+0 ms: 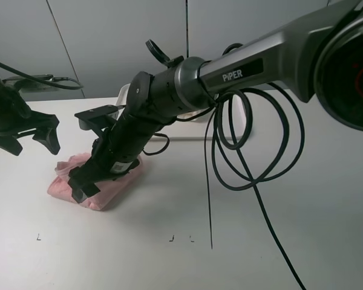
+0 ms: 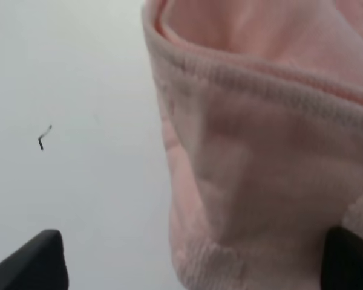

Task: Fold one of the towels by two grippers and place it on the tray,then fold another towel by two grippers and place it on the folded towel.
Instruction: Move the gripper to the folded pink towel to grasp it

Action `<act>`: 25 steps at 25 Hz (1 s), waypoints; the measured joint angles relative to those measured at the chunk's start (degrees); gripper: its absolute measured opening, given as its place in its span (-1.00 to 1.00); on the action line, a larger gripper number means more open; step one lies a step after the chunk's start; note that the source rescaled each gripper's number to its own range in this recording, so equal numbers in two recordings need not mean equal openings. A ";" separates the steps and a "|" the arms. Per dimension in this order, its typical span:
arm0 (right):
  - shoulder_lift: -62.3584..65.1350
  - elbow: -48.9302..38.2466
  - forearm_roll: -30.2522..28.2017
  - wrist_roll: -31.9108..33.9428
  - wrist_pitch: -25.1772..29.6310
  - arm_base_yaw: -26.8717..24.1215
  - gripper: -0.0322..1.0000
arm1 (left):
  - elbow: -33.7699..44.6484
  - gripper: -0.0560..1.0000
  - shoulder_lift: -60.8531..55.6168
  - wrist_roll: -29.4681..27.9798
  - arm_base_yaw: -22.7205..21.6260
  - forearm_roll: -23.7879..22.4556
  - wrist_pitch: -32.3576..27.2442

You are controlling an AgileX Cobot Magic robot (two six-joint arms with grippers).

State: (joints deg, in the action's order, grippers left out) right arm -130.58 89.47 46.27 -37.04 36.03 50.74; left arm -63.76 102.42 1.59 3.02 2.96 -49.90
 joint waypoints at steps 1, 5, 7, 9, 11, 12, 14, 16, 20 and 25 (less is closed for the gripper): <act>0.00 0.00 1.71 -1.07 -0.69 0.11 0.81 | 0.00 1.00 0.00 0.00 0.00 0.00 0.00; 0.00 0.00 7.02 -4.25 -3.65 0.61 0.81 | 0.00 1.00 0.00 0.00 0.00 0.00 0.00; 0.00 0.00 7.78 -4.93 -4.54 1.20 0.81 | 0.00 1.00 0.00 0.00 0.00 0.00 0.00; 0.00 0.09 8.53 -5.18 -5.15 1.56 0.81 | 0.00 1.00 0.00 0.00 0.00 0.00 0.00; 0.00 0.22 8.93 -5.45 -6.04 1.94 0.81 | 0.00 1.00 0.00 0.00 0.00 0.00 0.00; 0.00 0.34 9.14 -5.45 -6.63 1.94 0.81 | 0.00 1.00 0.00 0.00 0.00 0.00 0.00; 0.00 0.34 9.51 -5.45 -7.71 1.94 0.81 | 0.00 1.00 0.00 0.00 0.00 0.00 0.00; 0.00 0.34 9.71 -5.45 -8.88 1.94 0.80 | 0.00 1.00 0.00 0.00 0.00 0.00 0.00; 0.00 0.45 7.70 -3.88 -10.31 2.02 0.71 | 0.00 1.00 0.00 0.00 0.00 0.00 0.00; 0.00 0.45 4.82 -2.69 -12.33 3.67 0.69 | 0.00 1.00 0.00 0.00 0.00 0.00 0.26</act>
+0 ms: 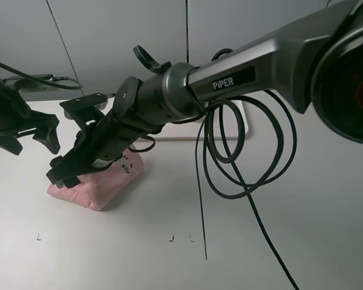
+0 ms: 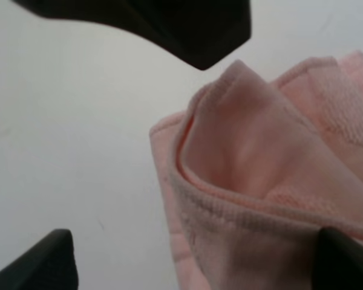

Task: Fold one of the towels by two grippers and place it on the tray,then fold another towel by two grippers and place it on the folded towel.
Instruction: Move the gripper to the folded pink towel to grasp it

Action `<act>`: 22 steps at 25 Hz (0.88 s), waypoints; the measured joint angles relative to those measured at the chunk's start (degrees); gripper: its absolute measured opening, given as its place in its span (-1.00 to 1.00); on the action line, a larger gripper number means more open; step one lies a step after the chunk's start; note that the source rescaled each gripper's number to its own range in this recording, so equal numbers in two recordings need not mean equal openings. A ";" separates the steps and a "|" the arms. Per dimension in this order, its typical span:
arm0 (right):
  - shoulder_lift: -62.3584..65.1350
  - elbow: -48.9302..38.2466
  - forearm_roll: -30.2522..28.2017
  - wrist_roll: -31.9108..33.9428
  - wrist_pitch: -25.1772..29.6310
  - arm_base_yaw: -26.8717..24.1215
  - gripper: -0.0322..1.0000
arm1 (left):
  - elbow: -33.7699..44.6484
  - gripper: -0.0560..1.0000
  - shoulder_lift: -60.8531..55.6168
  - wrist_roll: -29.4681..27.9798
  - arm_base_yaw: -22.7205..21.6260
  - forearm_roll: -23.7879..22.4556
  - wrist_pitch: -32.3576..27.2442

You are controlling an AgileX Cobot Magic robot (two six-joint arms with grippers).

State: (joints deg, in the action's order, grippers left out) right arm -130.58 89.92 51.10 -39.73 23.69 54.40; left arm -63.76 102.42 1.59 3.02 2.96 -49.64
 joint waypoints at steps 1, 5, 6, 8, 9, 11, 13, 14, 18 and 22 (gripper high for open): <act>0.00 0.00 -0.71 0.00 -0.80 0.47 0.68 | 0.00 1.00 0.00 0.00 0.00 0.00 0.00; 0.00 0.00 -2.45 0.88 -3.26 1.54 0.41 | 0.00 1.00 0.00 0.00 0.00 0.00 0.00; 0.00 0.00 -2.54 1.01 -3.66 1.54 0.31 | 0.00 1.00 0.00 0.00 0.00 0.00 0.00; 0.00 0.00 -2.96 1.25 -4.47 1.54 0.22 | 0.00 1.00 0.00 0.00 0.00 0.00 0.00; -0.02 0.00 -3.37 1.39 -4.87 1.54 0.20 | 0.00 1.00 0.00 0.00 0.00 0.00 0.00; -0.02 0.00 -3.65 1.80 -5.85 1.54 0.18 | 0.00 1.00 0.00 0.00 0.00 0.00 0.00; -0.02 0.00 -3.63 2.19 -6.75 1.54 0.09 | 0.00 1.00 0.00 0.00 0.00 0.00 0.00; -0.02 0.00 -3.63 2.19 -6.88 1.54 0.04 | 0.00 1.00 0.00 0.00 0.00 0.00 0.00; -0.02 0.00 -3.77 2.32 -7.01 1.54 0.00 | 0.00 1.00 0.00 0.00 0.00 0.00 0.00; -0.02 0.00 -3.77 2.43 -6.53 1.54 0.25 | 0.00 1.00 0.00 0.00 0.00 0.00 0.00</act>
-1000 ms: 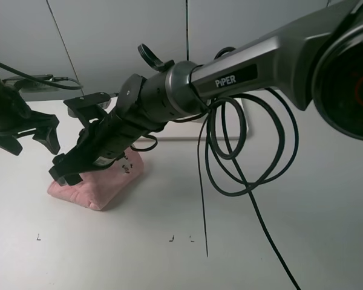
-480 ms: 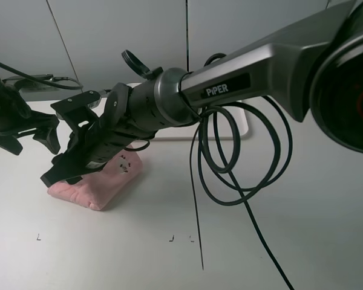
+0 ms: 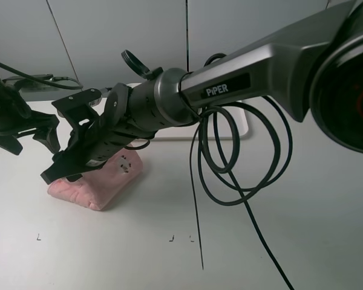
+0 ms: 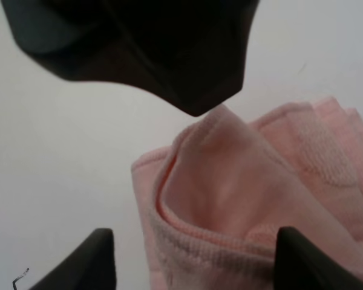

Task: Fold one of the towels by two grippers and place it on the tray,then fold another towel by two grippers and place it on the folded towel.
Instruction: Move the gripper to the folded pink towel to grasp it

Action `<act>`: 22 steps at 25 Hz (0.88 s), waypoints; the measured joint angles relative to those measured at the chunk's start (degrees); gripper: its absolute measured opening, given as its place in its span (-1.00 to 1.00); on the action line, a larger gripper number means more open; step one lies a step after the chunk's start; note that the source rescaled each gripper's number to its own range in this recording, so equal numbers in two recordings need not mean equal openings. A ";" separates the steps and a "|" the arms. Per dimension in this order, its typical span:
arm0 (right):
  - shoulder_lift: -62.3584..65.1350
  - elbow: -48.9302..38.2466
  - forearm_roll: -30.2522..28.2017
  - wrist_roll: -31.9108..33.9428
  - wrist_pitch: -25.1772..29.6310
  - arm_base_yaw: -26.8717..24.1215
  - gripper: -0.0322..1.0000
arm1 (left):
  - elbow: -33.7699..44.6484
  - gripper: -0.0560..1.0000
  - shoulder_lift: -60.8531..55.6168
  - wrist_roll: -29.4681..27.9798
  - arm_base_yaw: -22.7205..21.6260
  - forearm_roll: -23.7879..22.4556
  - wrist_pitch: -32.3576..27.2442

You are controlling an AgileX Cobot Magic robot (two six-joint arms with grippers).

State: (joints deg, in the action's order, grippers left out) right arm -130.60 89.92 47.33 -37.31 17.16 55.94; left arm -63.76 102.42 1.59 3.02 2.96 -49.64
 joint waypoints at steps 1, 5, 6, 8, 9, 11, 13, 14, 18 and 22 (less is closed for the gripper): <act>0.00 0.00 0.00 0.00 0.35 0.00 0.32 | 0.00 1.00 0.00 0.00 0.00 0.00 0.00; -1.01 0.00 -0.61 0.00 1.47 0.00 0.37 | 0.00 1.00 0.00 0.00 0.00 0.00 0.00; -1.34 0.00 -0.74 0.21 1.80 0.00 0.37 | 0.00 1.00 0.00 0.00 0.00 0.00 0.00; -2.28 0.00 -1.38 0.32 2.11 0.11 0.37 | 0.00 1.00 0.00 0.00 0.00 0.00 0.00; -2.44 0.00 -1.60 0.32 2.11 0.13 0.36 | 0.00 1.00 0.00 0.00 0.00 0.00 0.00; -2.57 0.00 -1.74 0.42 1.58 0.38 0.28 | 0.00 1.00 0.00 0.00 0.00 0.00 0.00; -2.70 0.00 -2.24 0.42 1.17 0.65 0.10 | 0.00 1.00 0.00 0.00 0.00 0.00 0.00; -2.77 0.00 -3.10 0.42 1.04 0.72 0.00 | 0.00 1.00 0.00 0.00 0.00 0.00 0.00; -3.16 0.00 -3.60 0.42 -0.96 0.72 -0.32 | 0.00 1.00 0.00 0.00 0.00 0.00 0.00; -3.16 0.00 -4.28 0.63 -2.78 0.72 -0.67 | 0.00 1.00 0.00 0.10 0.00 0.00 0.10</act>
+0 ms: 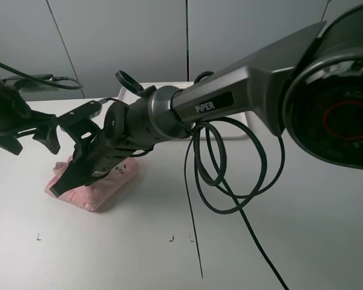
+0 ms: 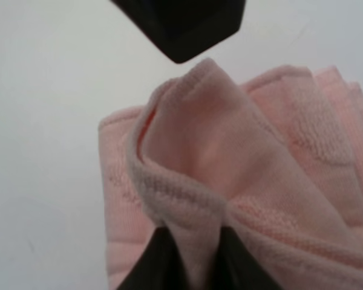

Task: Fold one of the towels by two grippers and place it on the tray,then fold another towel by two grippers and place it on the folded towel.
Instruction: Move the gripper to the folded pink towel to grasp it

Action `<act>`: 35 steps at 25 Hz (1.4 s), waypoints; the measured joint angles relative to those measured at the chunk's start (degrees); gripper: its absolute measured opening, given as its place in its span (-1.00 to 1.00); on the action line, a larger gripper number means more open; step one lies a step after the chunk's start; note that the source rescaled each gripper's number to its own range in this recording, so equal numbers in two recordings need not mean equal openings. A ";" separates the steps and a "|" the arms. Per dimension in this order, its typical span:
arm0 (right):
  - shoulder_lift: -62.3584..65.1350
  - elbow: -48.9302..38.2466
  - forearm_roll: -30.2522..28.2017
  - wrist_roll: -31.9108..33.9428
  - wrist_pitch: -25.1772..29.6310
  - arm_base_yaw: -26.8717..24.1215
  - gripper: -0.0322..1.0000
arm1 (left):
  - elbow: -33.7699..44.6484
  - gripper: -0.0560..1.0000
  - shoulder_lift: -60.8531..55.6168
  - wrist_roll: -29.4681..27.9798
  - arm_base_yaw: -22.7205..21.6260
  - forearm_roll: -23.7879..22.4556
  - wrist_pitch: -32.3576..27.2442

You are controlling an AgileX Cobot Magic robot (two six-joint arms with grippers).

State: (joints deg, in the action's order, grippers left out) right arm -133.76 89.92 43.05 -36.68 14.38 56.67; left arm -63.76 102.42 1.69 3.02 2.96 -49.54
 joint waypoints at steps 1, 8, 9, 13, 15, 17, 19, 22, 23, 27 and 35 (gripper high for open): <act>0.00 0.00 0.00 0.00 -0.14 0.00 -0.75 | 0.00 1.00 0.00 0.00 0.00 0.00 0.00; 0.00 3.43 0.00 -0.21 1.65 0.05 -0.90 | 0.00 1.00 0.00 0.00 0.00 0.00 0.85; 0.00 4.02 0.00 -0.21 2.44 0.18 -0.90 | 0.00 1.00 0.00 0.04 0.00 0.00 0.95; -0.07 6.29 -0.11 -1.35 5.19 1.66 -0.90 | 0.00 1.00 0.00 0.14 0.00 0.00 1.28; -0.07 6.87 -0.11 -2.88 5.93 2.62 -0.90 | 0.00 1.00 0.00 0.14 0.00 0.00 1.38; -0.07 7.10 -0.11 -4.89 6.32 3.80 -0.90 | 0.00 1.00 0.00 0.14 0.00 0.00 1.42; -0.07 7.10 -0.11 -6.40 7.39 4.27 -0.90 | 0.00 1.00 0.00 0.14 0.00 0.00 1.51; -0.07 7.10 -0.11 -7.14 9.58 4.40 -0.89 | 0.00 1.00 0.00 0.14 0.00 0.00 1.51; -0.07 7.10 -0.11 -7.26 10.09 4.40 -0.83 | 0.00 1.00 0.00 0.14 0.00 0.00 1.51; -0.07 7.10 1.07 -7.08 11.12 4.40 -0.05 | 0.00 1.00 0.00 0.84 0.00 0.37 1.51; 0.84 7.10 2.88 -2.04 13.42 3.29 0.99 | 0.00 1.00 0.00 1.16 0.00 0.92 1.51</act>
State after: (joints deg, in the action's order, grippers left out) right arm -132.92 97.02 45.93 -38.72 27.80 59.96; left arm -63.76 102.42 2.85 3.02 3.87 -48.03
